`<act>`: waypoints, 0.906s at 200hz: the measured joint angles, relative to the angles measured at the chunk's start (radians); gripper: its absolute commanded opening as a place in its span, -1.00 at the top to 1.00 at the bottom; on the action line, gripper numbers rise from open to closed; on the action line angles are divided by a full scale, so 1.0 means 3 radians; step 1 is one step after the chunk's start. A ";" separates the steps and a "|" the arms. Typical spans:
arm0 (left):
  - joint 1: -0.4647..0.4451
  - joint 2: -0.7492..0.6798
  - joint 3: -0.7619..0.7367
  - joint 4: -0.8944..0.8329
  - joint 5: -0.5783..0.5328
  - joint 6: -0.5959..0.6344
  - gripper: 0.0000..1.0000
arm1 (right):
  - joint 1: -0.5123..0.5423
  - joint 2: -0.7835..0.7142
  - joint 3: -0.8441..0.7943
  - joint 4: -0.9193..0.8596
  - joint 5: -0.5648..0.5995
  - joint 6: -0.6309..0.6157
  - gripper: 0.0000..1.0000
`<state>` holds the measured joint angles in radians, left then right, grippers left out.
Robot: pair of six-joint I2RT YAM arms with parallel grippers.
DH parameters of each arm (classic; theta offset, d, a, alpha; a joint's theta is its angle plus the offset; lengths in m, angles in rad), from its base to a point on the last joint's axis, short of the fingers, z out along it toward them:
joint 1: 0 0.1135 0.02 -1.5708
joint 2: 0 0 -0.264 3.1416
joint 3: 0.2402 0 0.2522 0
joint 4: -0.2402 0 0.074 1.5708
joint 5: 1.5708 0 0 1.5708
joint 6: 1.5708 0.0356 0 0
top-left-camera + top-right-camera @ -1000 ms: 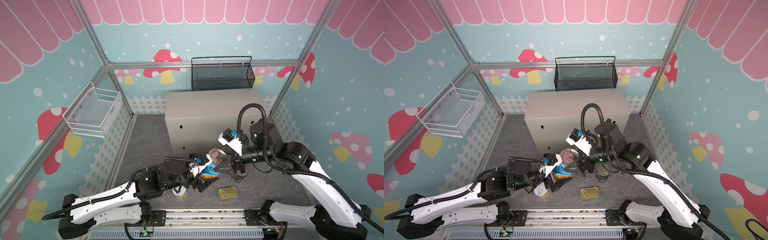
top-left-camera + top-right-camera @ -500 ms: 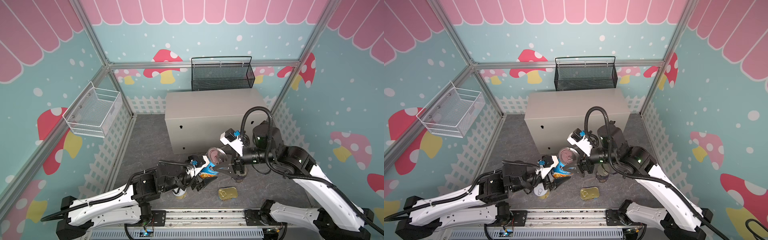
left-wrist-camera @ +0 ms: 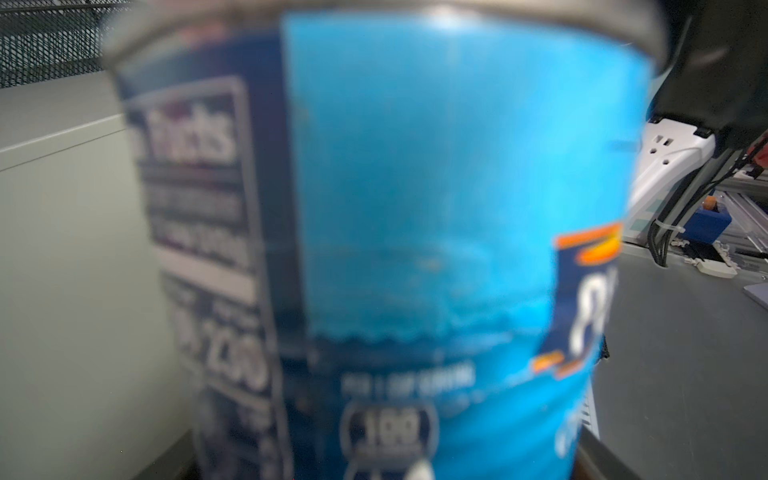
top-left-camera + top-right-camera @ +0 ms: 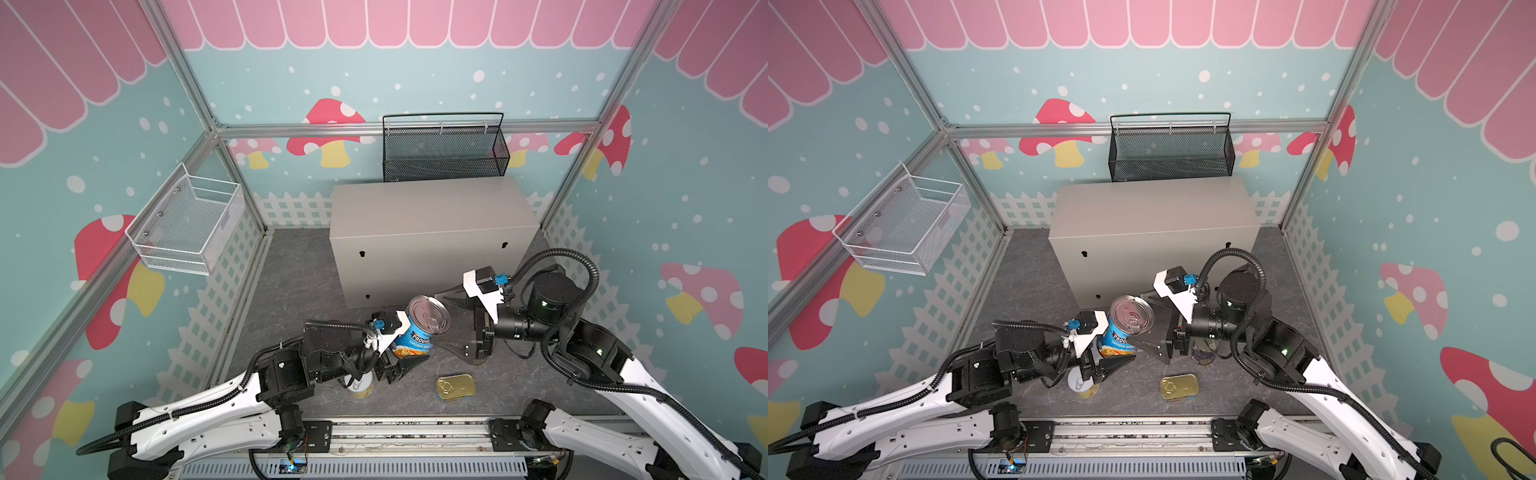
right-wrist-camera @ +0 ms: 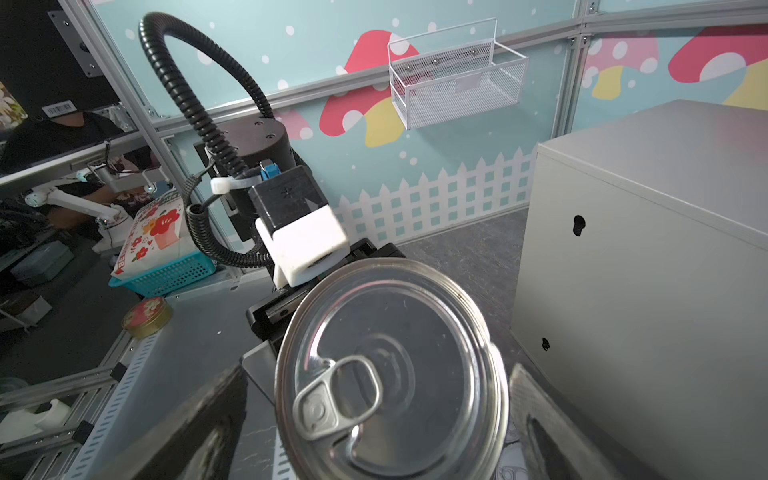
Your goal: Place and organize the canned foods onto the counter
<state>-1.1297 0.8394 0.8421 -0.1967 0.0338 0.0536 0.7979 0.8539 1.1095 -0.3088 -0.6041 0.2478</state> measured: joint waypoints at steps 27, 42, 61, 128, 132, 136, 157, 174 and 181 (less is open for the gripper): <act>0.0062 0.0003 -0.0001 0.0000 0.0041 -0.0072 -0.10 | -0.0020 -0.0020 -0.0266 0.0463 -0.0034 0.0095 -0.99; 0.0079 0.0006 -0.0001 0.0001 0.0045 -0.0104 -0.10 | -0.0028 -0.0025 -0.0387 0.0711 -0.0053 0.0155 -0.98; 0.0088 0.0009 -0.0001 0.0020 0.0056 -0.0135 -0.10 | -0.0031 -0.0006 -0.0500 0.0996 -0.0092 0.0234 -0.98; 0.0090 0.0013 -0.0041 0.0153 0.0078 -0.0160 -0.10 | -0.0020 0.0111 -0.0718 0.1563 -0.0237 0.0458 -0.99; 0.0092 0.0013 -0.0045 0.0153 0.0076 -0.0163 -0.10 | -0.0019 0.0111 -0.0735 0.1588 -0.0238 0.0476 -0.99; 0.0092 0.0013 -0.0048 0.0153 0.0078 -0.0164 -0.10 | -0.0019 0.0112 -0.0749 0.1611 -0.0239 0.0488 -0.99; 0.0093 0.0013 -0.0060 0.0173 0.0078 -0.0165 -0.10 | -0.0020 0.0123 -0.0776 0.1700 -0.0263 0.0554 -0.98; 0.0093 0.0013 -0.0060 0.0223 0.0079 -0.0164 -0.10 | -0.0020 0.0155 -0.0776 0.1813 -0.0291 0.0612 -0.95; 0.0093 0.0013 -0.0060 0.0243 0.0080 -0.0164 -0.10 | -0.0020 0.0172 -0.0776 0.1867 -0.0301 0.0637 -0.92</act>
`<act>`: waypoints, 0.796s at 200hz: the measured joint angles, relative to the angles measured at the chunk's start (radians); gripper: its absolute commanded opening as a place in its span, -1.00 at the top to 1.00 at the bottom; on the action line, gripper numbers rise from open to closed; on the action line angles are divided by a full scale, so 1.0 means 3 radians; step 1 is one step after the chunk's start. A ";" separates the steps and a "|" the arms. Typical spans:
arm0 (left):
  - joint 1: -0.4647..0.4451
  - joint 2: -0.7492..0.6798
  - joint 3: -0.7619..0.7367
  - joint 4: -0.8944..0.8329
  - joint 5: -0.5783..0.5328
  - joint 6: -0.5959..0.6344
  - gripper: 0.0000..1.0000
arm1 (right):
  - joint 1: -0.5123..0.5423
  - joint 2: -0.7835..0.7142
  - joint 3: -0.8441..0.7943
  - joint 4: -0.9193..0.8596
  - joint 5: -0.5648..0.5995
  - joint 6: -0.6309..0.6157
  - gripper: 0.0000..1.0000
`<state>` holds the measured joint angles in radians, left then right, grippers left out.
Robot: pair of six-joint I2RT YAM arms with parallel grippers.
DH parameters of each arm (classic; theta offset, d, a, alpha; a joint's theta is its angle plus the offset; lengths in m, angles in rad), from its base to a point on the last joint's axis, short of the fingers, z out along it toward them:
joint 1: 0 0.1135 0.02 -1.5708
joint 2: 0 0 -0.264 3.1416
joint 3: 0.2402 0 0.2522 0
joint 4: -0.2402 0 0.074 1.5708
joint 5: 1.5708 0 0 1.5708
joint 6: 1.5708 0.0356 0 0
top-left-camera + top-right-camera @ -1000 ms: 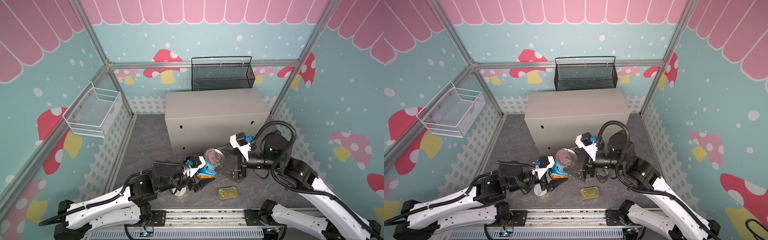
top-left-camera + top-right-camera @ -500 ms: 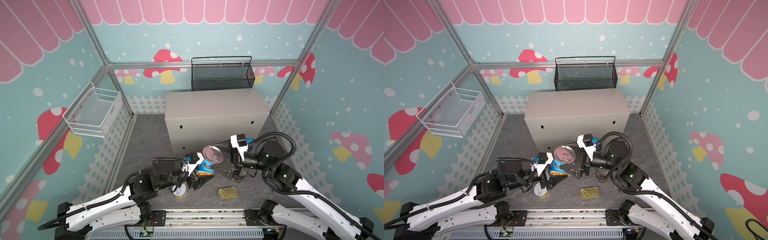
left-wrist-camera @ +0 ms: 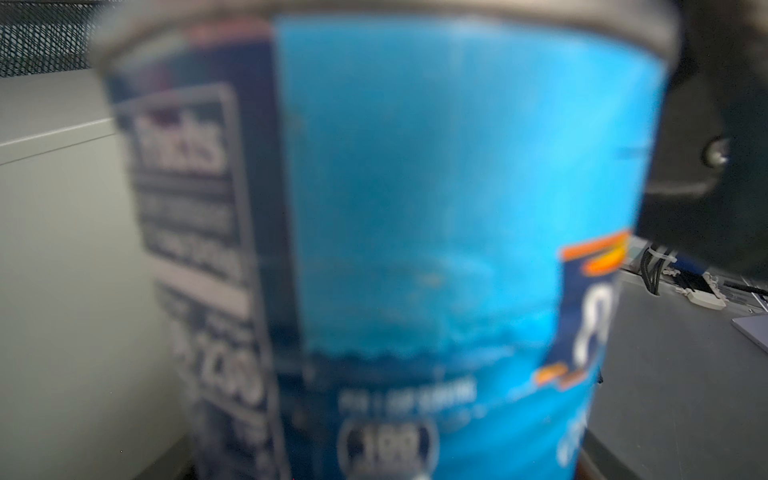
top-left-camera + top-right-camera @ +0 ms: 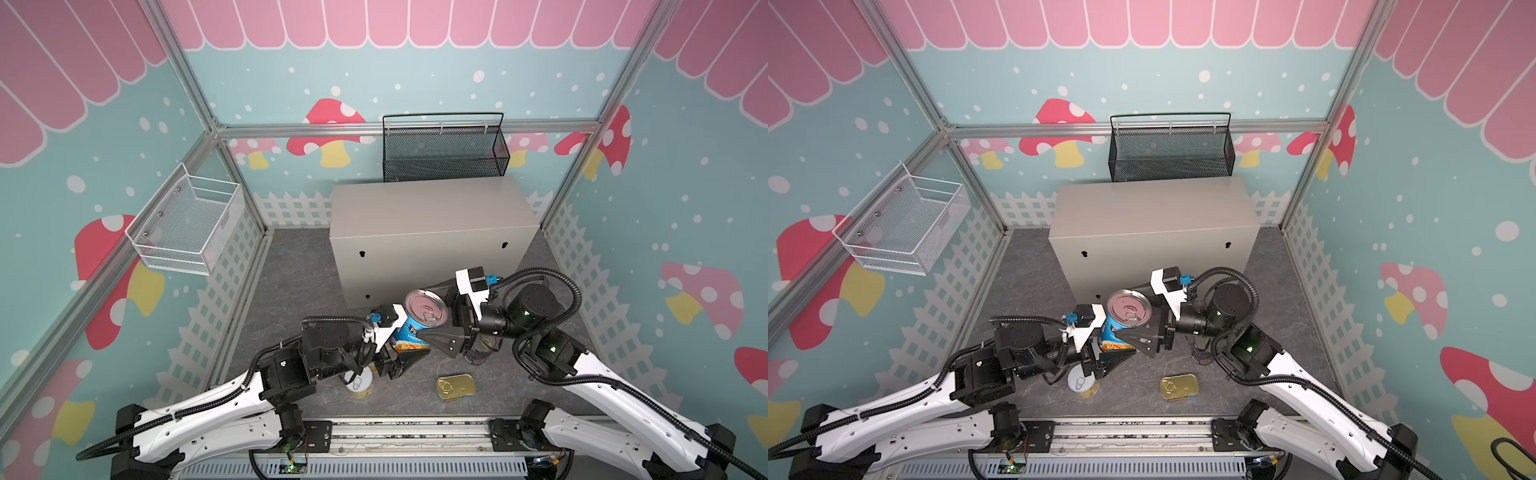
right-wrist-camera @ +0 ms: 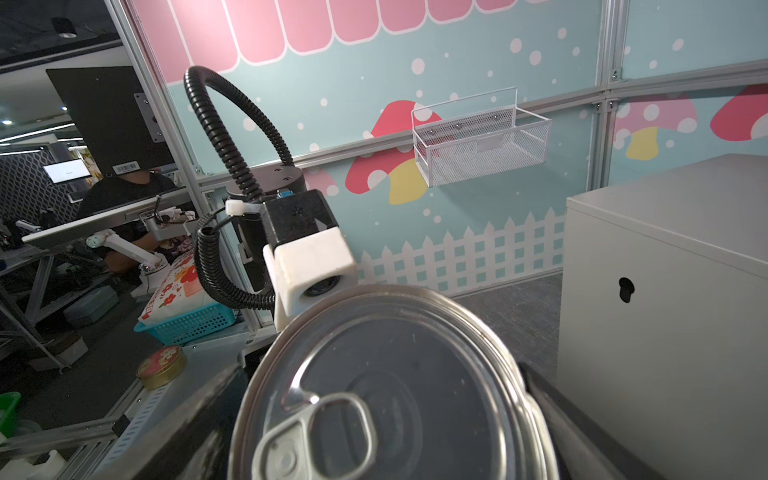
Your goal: Place and organize the canned foods onto the counter
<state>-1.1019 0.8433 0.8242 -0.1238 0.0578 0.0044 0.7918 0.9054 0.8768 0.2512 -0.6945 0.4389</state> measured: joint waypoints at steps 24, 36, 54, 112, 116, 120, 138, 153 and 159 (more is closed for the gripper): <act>0.0001 0.0000 0.0000 0.0048 -0.0003 -0.0001 -0.10 | 0.0000 0.0076 0.0000 0.0170 -0.0028 0.0090 -0.77; 0.0003 0.0000 0.0000 0.0056 -0.0005 -0.0008 -0.10 | 0.0000 0.0103 -0.0003 0.0228 -0.0029 0.0116 -0.67; 0.0006 0.0000 0.0000 0.0079 -0.0005 -0.0014 -0.10 | -0.0001 0.0107 -0.0008 0.0272 -0.0020 0.0130 -0.55; 0.0006 -0.0013 -0.0020 0.0104 -0.0005 -0.0017 -0.38 | 0.0000 0.0107 -0.0036 0.0338 -0.0014 0.0167 -0.16; 0.0006 -0.0013 -0.0022 0.0106 -0.0006 -0.0018 -0.46 | 0.0000 0.0107 -0.0037 0.0338 -0.0013 0.0168 -0.13; 0.0006 -0.0013 -0.0023 0.0106 -0.0006 -0.0022 -0.53 | 0.0000 0.0107 -0.0039 0.0338 -0.0010 0.0169 -0.11; 0.0006 -0.0013 -0.0023 0.0108 -0.0006 -0.0036 -0.87 | 0.0000 0.0107 -0.0039 0.0340 0.0004 0.0178 0.00; 0.0015 -0.0014 -0.0024 0.0215 -0.0057 -0.0064 -0.98 | 0.0010 0.0107 -0.0043 0.0298 0.0022 0.0192 0.06; 0.0023 -0.0024 -0.0024 0.0272 -0.0071 -0.0060 -0.98 | 0.0024 0.0107 -0.0053 0.0264 0.0047 0.0193 0.06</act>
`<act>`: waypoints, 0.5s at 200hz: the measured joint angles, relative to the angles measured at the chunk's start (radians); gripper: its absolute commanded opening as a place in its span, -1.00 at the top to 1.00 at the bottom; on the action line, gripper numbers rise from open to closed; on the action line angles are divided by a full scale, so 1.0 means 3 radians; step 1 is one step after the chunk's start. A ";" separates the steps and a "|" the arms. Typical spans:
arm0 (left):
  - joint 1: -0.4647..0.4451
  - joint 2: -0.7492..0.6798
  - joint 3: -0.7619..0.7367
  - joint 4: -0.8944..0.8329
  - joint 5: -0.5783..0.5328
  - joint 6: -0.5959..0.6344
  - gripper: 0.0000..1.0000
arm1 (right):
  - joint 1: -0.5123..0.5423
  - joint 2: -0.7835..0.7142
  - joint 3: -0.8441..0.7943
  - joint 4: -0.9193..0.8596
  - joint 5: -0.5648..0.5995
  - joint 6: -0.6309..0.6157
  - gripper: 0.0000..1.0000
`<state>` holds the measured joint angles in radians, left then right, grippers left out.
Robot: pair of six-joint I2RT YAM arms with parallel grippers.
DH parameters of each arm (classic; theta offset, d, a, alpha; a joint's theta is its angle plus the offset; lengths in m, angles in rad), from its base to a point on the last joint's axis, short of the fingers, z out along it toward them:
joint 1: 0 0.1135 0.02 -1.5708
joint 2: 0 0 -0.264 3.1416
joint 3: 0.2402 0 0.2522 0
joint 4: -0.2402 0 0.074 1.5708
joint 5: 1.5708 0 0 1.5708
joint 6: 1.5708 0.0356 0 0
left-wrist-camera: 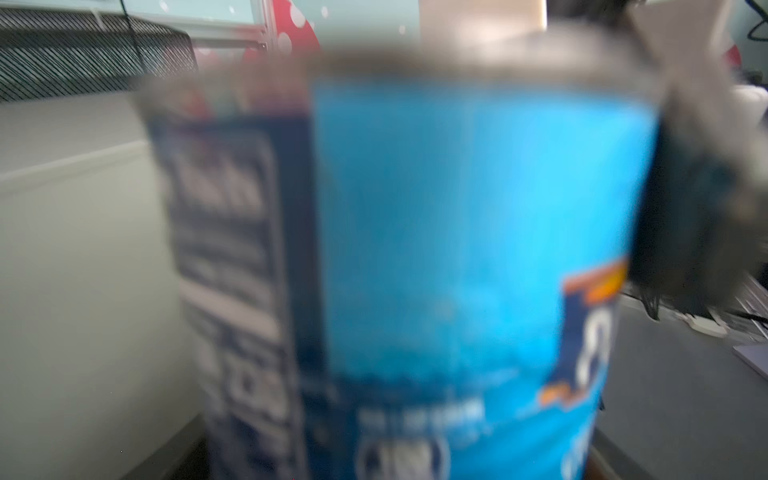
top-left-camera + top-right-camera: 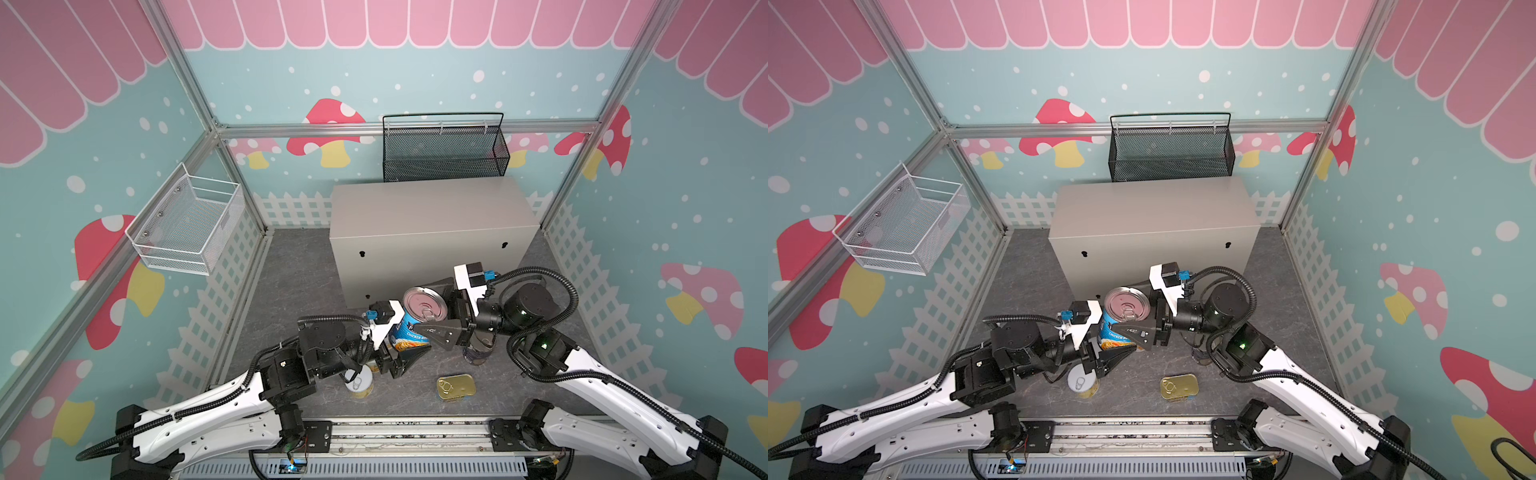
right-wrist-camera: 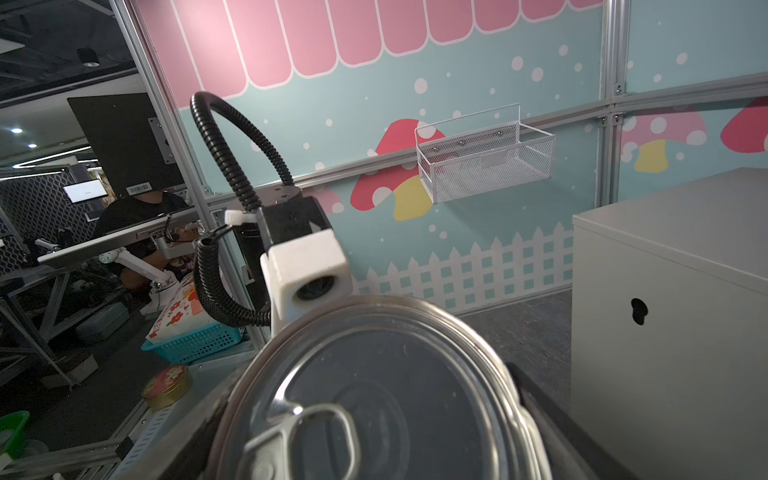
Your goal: Place and organize the canned foods onto the counter
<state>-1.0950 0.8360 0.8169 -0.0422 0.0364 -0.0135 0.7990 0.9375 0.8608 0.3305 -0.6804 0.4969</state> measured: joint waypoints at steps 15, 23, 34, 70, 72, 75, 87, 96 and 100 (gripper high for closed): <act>0.0010 -0.0037 0.0000 0.0109 -0.0050 -0.0006 -0.98 | 0.0006 0.0000 -0.0020 -0.0104 0.0083 -0.0001 0.08; 0.0017 -0.0057 0.0001 0.0139 -0.0075 0.0009 -0.98 | 0.0008 0.0006 -0.0020 -0.0172 0.0148 -0.0008 0.09; 0.0025 -0.0076 0.0003 0.0116 -0.0123 0.0013 -0.98 | 0.0008 0.0011 -0.0009 -0.0228 0.0261 -0.0029 0.09; 0.0039 -0.0174 0.0011 0.0006 -0.0245 0.0060 -0.98 | 0.0008 0.0174 0.0252 -0.0559 0.0704 -0.0238 0.09; 0.0041 -0.0188 0.0014 -0.0005 -0.0256 0.0060 -0.98 | 0.0008 0.0196 0.0287 -0.0593 0.0731 -0.0258 0.09; 0.0045 -0.0210 0.0018 -0.0028 -0.0263 0.0062 -0.98 | 0.0008 0.0223 0.0334 -0.0637 0.0773 -0.0280 0.09; 0.0050 -0.0301 0.0048 -0.0145 -0.0305 0.0076 -0.99 | 0.0019 0.0369 0.0563 -0.0805 0.0965 -0.0403 0.09; 0.0050 -0.0367 0.0079 -0.0217 -0.0328 0.0088 -0.98 | 0.0020 0.0478 0.0736 -0.0909 0.1120 -0.0504 0.09; 0.0050 -0.0402 0.0098 -0.0261 -0.0340 0.0097 -0.99 | 0.0020 0.0526 0.0815 -0.0950 0.1189 -0.0554 0.09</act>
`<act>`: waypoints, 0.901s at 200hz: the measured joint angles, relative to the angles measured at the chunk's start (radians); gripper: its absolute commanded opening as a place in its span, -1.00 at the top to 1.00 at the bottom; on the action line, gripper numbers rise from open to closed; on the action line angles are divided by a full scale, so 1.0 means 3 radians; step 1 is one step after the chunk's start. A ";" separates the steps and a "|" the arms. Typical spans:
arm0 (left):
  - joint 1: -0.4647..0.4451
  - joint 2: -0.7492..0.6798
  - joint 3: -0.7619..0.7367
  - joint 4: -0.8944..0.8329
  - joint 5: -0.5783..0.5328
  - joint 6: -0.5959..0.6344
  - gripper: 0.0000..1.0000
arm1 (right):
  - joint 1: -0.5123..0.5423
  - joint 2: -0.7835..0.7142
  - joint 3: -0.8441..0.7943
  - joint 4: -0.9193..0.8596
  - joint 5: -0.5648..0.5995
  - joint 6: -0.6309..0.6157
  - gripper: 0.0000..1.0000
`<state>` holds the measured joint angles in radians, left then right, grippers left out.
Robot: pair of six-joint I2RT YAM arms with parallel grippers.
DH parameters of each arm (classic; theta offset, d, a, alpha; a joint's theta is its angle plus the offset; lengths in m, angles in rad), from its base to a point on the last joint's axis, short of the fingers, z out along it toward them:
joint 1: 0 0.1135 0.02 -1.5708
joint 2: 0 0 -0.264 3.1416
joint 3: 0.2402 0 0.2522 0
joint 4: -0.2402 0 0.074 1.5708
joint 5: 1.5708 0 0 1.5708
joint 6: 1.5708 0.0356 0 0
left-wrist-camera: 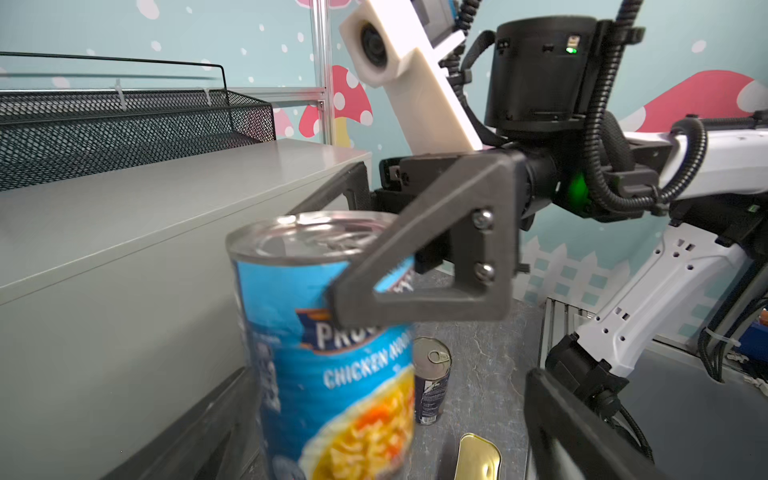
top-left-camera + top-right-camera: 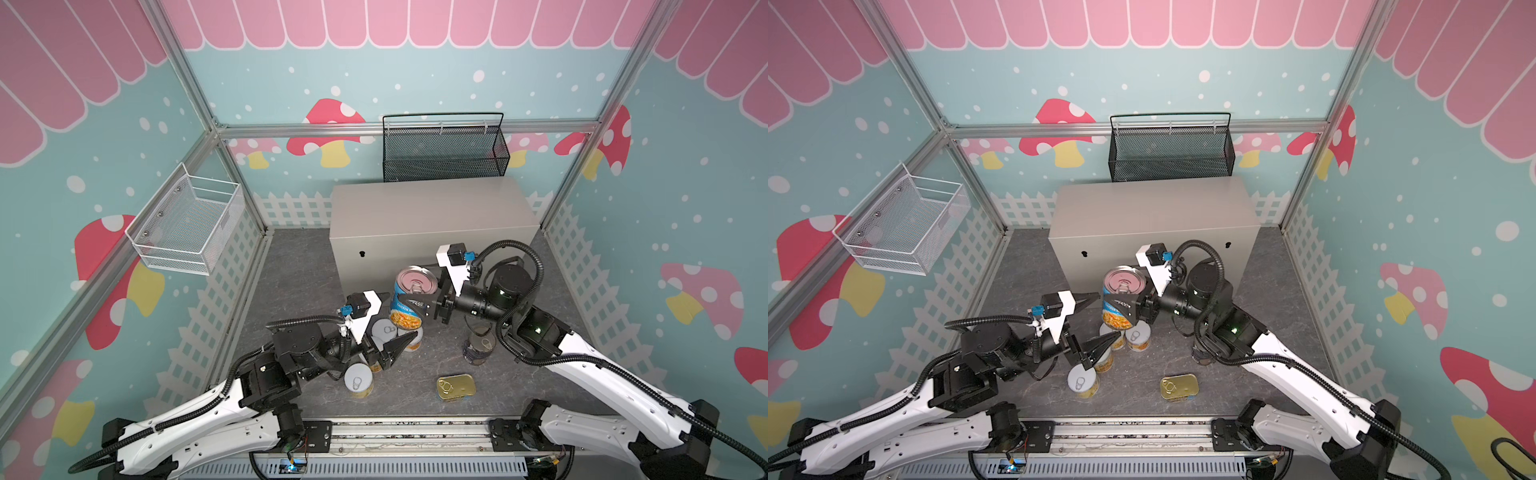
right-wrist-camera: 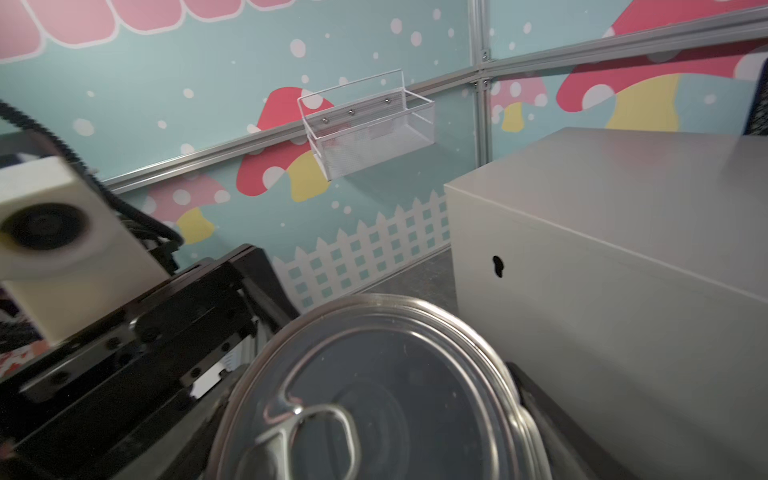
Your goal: Place and organize the canned foods onto the counter
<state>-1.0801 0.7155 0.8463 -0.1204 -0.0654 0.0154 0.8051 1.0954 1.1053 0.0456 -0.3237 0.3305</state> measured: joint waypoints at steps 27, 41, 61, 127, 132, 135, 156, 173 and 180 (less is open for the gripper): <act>0.0000 -0.0186 0.0150 -0.0284 -0.0097 0.0055 -0.99 | -0.0009 0.0318 0.0575 -0.0322 0.0402 -0.0373 0.08; 0.0000 -0.0282 0.0186 -0.0390 -0.0153 0.0084 -0.98 | -0.0022 0.0532 0.0982 -0.0557 0.0580 -0.0585 0.08; 0.0000 -0.0408 0.0186 -0.0525 -0.0228 0.0139 -0.98 | -0.0072 0.0907 0.1658 -0.0838 0.0820 -0.0844 0.08; 0.0000 -0.0407 0.0254 -0.0909 -0.0326 0.0310 -0.98 | -0.1108 0.1726 0.2865 -0.1193 0.0815 -0.0978 0.08; 0.0001 -0.0378 0.0284 -0.0940 -0.0319 0.0323 -0.98 | -0.1180 0.1761 0.2889 -0.1214 0.0810 -0.0977 0.08; 0.0000 -0.0355 0.0313 -0.0970 -0.0317 0.0333 -0.98 | -0.1228 0.1784 0.2900 -0.1228 0.0796 -0.0970 0.08; 0.0000 -0.0188 0.0492 -0.1080 -0.0285 0.0411 -0.98 | -0.1517 0.1904 0.2922 -0.1282 0.0710 -0.0914 0.08; 0.0000 -0.0028 0.0633 -0.1139 -0.0256 0.0470 -0.98 | -0.1698 0.1987 0.2950 -0.1353 0.0659 -0.0882 0.08; 0.0000 0.0041 0.0692 -0.1164 -0.0247 0.0493 -0.98 | -0.1764 0.2017 0.2960 -0.1362 0.0633 -0.0848 0.08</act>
<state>-1.0801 0.7277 1.0538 -0.4694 -0.1394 0.1635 0.2760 1.7004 1.9934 -0.3630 -0.1337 0.0761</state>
